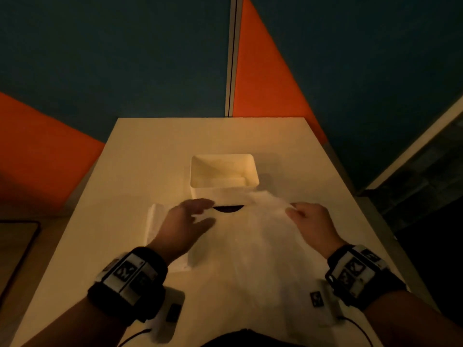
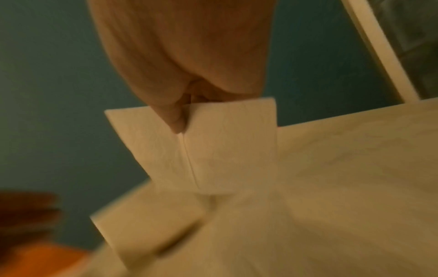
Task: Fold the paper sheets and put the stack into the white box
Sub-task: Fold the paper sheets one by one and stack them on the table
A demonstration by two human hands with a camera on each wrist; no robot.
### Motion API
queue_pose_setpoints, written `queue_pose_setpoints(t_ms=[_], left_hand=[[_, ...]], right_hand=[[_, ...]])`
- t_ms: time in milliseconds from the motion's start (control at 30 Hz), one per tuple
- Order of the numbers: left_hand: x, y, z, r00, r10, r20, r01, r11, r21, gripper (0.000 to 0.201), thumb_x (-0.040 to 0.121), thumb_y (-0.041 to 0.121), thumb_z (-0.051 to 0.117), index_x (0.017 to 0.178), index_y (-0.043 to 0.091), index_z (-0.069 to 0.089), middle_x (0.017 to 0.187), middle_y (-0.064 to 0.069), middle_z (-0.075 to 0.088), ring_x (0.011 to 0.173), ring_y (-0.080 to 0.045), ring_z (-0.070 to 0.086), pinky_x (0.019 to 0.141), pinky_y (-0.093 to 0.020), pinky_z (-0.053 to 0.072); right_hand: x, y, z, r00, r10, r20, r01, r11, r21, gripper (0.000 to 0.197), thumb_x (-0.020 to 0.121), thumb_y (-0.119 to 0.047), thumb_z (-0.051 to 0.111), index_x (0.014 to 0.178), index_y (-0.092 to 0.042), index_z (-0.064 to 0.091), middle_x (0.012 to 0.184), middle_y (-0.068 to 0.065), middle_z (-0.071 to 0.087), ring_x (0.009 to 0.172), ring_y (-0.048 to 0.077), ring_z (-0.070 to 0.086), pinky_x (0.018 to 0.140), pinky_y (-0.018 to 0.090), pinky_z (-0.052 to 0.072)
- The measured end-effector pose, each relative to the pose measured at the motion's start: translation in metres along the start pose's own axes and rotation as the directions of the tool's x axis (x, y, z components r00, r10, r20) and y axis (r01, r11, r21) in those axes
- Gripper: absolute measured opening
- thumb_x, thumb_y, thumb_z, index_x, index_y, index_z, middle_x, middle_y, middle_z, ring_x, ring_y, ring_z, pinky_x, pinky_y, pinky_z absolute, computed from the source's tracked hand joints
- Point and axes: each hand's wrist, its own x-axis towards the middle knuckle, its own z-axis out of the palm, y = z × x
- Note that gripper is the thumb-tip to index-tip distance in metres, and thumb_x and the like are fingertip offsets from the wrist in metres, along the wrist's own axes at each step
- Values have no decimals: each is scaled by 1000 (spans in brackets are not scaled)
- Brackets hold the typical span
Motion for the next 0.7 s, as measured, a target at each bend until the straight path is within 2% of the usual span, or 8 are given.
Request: queue_pose_setpoints(t_ms=[100,167,233,300,367,467,600,700], left_hand=[[5,35,11,971,-19,236,91,950,-297,46,83,27,69,126,24,56,122,8,59,107,0,55,97,-22,43],[7,50,20,927,3,375,185,865,-467,70,74,41,73,136,31,43,135,10,50,119,-2,49,98,-22,39],[10,62,26,906,16,423,270,748,-607,84,68,45,76,140,37,34,141,12,42,127,-7,43,102,-26,37],[14,69,31,905,78,419,265,668,-696,79,73,45,69,141,38,30,145,13,39,131,-7,40,107,-30,35],[15,76,33,910,158,384,199,645,-738,60,85,37,56,141,29,36,142,3,47,128,-12,45,104,-32,39],[13,81,31,952,109,284,174,570,-803,53,83,32,54,127,3,49,116,-18,62,109,-23,61,84,-28,53],[12,80,25,981,61,184,126,522,-844,49,93,36,48,125,-1,50,107,-17,64,101,-23,64,75,-26,54],[14,74,16,992,-2,126,111,495,-862,41,100,30,33,124,4,53,107,-13,67,95,-19,67,73,-26,54]], right_hand=[[4,-29,-14,995,26,-94,-5,978,209,36,91,-16,59,60,0,51,59,14,49,61,20,45,63,30,38],[4,-50,-19,993,4,-121,36,946,323,35,91,-17,58,66,6,53,68,26,56,64,23,50,66,31,42],[0,-70,-21,992,-38,-121,82,918,389,28,93,-17,56,83,8,64,84,27,64,78,33,62,76,42,51],[-6,-88,-20,990,-104,-97,135,898,419,24,94,-15,53,94,5,67,92,23,67,91,35,63,85,49,51],[-14,-103,-18,979,-201,-34,194,869,455,24,96,-13,49,111,-6,67,107,11,69,100,18,64,92,35,50],[-22,-114,-13,917,-390,85,325,854,407,42,97,-20,45,139,-17,45,140,-3,48,128,2,44,108,17,33],[-23,-117,-11,821,-537,192,436,808,397,47,94,-21,44,141,-12,42,137,-8,45,123,-12,40,103,7,30],[-23,-114,-20,852,-463,243,306,819,486,43,95,-9,50,137,-14,46,138,-6,49,127,1,44,107,17,36]])
